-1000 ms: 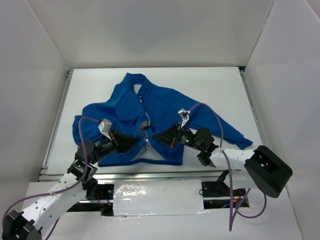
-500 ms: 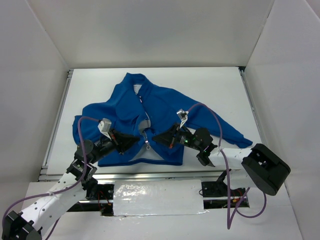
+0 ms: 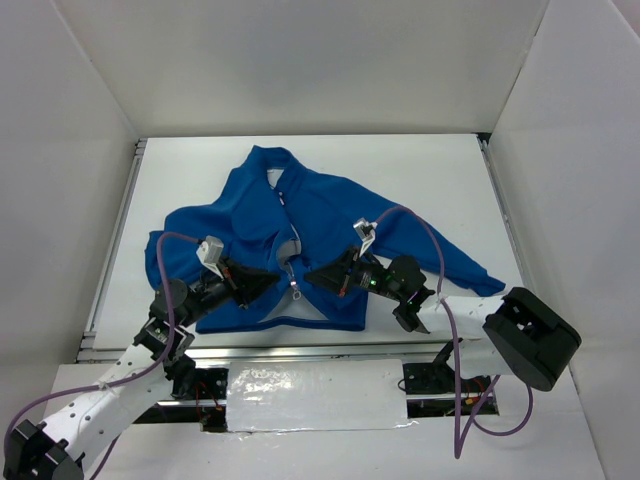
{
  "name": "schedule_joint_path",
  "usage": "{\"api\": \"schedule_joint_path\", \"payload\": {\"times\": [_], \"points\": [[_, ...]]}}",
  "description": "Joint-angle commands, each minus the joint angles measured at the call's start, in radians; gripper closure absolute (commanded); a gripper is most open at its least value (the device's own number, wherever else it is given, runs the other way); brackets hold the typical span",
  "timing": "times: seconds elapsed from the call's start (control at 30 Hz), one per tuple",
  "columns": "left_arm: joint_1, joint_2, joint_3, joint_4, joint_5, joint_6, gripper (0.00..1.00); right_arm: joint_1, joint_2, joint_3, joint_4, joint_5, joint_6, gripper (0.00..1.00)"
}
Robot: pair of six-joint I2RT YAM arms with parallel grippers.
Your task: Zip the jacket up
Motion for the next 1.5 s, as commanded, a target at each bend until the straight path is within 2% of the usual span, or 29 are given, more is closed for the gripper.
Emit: {"api": "schedule_joint_path", "payload": {"times": [0.0, 1.47], "points": [[0.001, -0.003, 0.016, 0.095, 0.013, 0.006, 1.00, -0.006, -0.015, 0.020, 0.074, 0.000, -0.004, 1.00], [0.001, 0.038, -0.009, 0.168, 0.037, -0.024, 1.00, -0.025, -0.029, 0.020, 0.076, -0.004, -0.006, 1.00]]}}
